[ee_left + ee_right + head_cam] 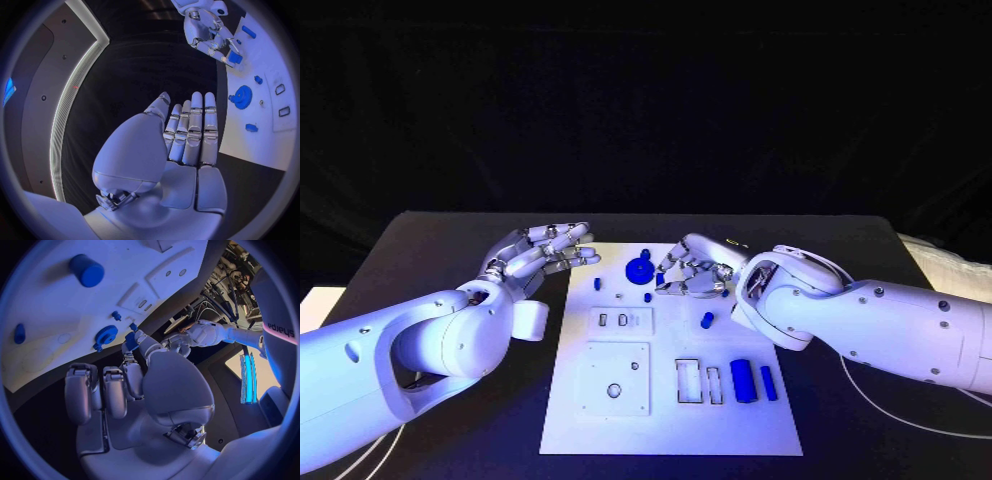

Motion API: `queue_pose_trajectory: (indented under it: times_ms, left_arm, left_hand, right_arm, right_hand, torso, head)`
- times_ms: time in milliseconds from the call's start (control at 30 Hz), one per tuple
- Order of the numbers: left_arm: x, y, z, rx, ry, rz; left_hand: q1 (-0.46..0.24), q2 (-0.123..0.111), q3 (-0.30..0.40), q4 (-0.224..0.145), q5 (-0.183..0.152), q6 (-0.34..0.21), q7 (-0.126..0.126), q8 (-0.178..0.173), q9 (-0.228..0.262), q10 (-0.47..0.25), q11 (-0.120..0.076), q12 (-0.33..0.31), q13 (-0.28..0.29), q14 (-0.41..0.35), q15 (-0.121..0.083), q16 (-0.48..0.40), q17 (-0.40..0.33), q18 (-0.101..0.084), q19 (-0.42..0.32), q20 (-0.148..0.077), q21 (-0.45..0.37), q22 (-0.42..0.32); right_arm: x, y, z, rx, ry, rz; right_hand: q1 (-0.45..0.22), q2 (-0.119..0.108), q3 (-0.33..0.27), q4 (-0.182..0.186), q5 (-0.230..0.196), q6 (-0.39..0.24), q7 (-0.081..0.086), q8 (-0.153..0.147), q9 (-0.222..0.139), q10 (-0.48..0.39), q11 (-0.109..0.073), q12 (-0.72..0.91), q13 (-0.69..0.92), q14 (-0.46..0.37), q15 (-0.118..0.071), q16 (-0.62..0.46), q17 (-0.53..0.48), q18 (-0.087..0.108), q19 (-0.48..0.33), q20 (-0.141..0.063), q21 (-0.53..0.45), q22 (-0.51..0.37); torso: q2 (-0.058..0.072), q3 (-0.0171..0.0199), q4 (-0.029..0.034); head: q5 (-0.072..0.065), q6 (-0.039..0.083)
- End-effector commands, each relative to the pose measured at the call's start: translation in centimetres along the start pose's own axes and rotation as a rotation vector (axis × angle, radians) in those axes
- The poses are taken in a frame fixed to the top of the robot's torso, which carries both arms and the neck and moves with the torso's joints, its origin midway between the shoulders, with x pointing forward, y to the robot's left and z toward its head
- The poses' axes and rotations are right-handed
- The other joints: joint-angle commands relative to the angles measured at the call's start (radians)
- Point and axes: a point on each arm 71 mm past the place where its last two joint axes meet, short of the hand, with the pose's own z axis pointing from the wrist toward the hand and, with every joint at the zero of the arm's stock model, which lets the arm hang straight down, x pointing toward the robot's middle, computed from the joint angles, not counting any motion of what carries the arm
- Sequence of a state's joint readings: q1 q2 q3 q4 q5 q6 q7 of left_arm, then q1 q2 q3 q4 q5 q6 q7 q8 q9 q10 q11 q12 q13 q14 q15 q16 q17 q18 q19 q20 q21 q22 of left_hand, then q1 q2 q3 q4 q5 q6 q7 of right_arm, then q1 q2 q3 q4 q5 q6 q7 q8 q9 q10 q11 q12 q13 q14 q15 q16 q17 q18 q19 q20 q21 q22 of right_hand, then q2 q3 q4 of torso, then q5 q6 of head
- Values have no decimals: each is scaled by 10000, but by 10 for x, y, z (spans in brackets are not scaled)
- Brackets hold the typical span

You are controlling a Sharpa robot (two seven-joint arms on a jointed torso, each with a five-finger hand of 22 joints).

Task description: Assemble the parts on the task board

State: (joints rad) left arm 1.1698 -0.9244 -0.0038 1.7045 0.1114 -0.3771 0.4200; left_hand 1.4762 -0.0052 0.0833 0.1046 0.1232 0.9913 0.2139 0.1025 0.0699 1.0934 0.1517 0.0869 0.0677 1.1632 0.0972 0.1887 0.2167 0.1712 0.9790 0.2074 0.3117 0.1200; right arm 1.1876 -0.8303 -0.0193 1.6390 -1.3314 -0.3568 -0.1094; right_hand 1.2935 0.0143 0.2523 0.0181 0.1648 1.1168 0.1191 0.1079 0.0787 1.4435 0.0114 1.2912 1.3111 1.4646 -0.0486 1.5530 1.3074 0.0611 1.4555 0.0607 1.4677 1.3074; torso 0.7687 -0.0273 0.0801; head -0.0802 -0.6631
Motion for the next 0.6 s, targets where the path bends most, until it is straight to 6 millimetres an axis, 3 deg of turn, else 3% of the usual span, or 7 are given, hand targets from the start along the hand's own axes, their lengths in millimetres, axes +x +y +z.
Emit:
queue_pose_trajectory:
  times_ms: [33, 233, 600]
  left_arm:
    - [2, -1, 0, 87, 186, -105]
    - [2, -1, 0, 81, 197, -128]
    - [4, -1, -1, 58, 262, -165]
  left_hand:
    - [22, 33, 55, -16, -4, 21, 21, -46, -3, 45, 29, -44, -15, -52, 26, -53, 10, 107, -37, 5, -30, -16]
    - [22, 33, 55, -16, -4, 21, 21, -46, -3, 45, 29, -44, -15, -52, 26, -53, 10, 107, -37, 5, -30, -16]
    - [22, 33, 55, -16, -4, 21, 21, -46, -3, 45, 29, -44, -15, -52, 26, -53, 10, 107, -37, 5, -30, -16]
  right_arm:
    - [10, 9, 4, -84, -126, -1477]
    - [34, 23, 14, -241, 144, -1769]
    - [63, 29, 19, -131, 895, -1812]
  right_hand:
    - [128, 67, 76, -69, 31, 282, -265, 42, 9, -78, -3, -52, 595, 952, -74, -63, 2127, -109, 15, -79, 9, 246]
    - [130, 22, 124, -121, 67, 243, -245, 19, -2, -138, 10, -180, 512, 946, -70, -78, 2098, -108, 11, -81, 2, 233]
    - [44, -57, 152, -138, 73, 215, -214, -2, -12, -197, 35, -310, 430, 942, -53, -90, 2077, -107, 11, -74, -5, 226]
  torso:
    - [-83, -64, 74]
    - [-141, -147, 130]
    - [-120, -125, 115]
  head:
    - [223, -170]
    - [373, -334]
    - [413, -447]
